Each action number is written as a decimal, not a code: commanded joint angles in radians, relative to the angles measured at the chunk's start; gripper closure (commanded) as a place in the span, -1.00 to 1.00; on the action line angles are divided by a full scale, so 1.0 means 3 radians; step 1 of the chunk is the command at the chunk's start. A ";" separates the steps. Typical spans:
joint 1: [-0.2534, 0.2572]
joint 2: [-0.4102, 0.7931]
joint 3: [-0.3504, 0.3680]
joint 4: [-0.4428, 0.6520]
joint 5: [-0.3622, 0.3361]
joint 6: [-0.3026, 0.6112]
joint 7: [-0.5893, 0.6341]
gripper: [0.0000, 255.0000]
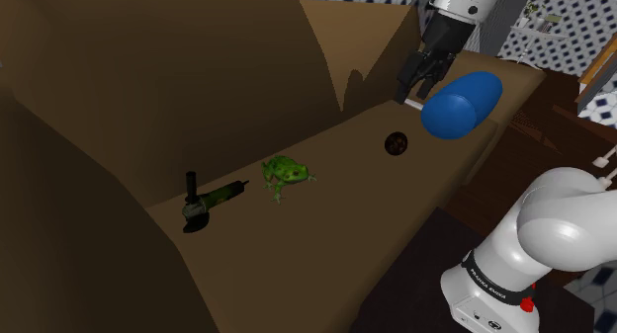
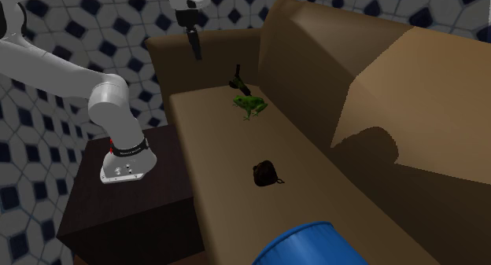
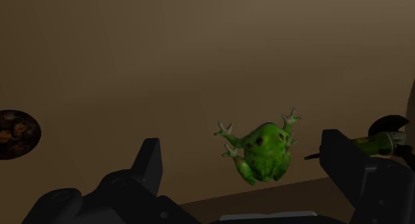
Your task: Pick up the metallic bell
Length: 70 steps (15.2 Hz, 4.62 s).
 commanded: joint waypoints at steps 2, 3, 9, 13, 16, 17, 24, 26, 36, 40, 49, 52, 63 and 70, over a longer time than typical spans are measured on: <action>-0.0036 0.0094 -0.0043 0.0010 -0.0019 0.0054 -0.0019 -1.00; -0.0070 0.0189 -0.0087 0.0023 -0.0036 0.0107 -0.0037 -1.00; -0.0259 0.0795 -0.0343 0.0163 -0.0115 0.0400 -0.0141 -1.00; -0.0366 0.1224 -0.0510 0.0312 -0.0135 0.0561 -0.0212 -1.00; -0.0439 0.1554 -0.0633 0.0452 -0.0128 0.0661 -0.0268 -1.00; -0.0463 0.1665 -0.0673 0.0504 -0.0121 0.0690 -0.0288 -1.00; -0.0626 0.2463 -0.0937 0.0936 -0.0007 0.0828 -0.0442 -1.00; -0.0679 0.2696 -0.1002 0.1082 0.0046 0.0844 -0.0490 -1.00; -0.1035 0.3886 -0.1218 0.1960 0.0378 0.0774 -0.0695 -1.00; -0.1225 0.4370 -0.1254 0.2388 0.0507 0.0677 -0.0734 -1.00; -0.1386 0.4851 -0.1237 0.2662 0.0635 0.0778 -0.0781 -1.00; -0.1390 0.4892 -0.1228 0.2653 0.0648 0.0826 -0.0792 -1.00; -0.1387 0.4866 -0.1234 0.2658 0.0640 0.0795 -0.0785 1.00; -0.1370 0.4698 -0.1268 0.2719 0.0581 0.0575 -0.0737 1.00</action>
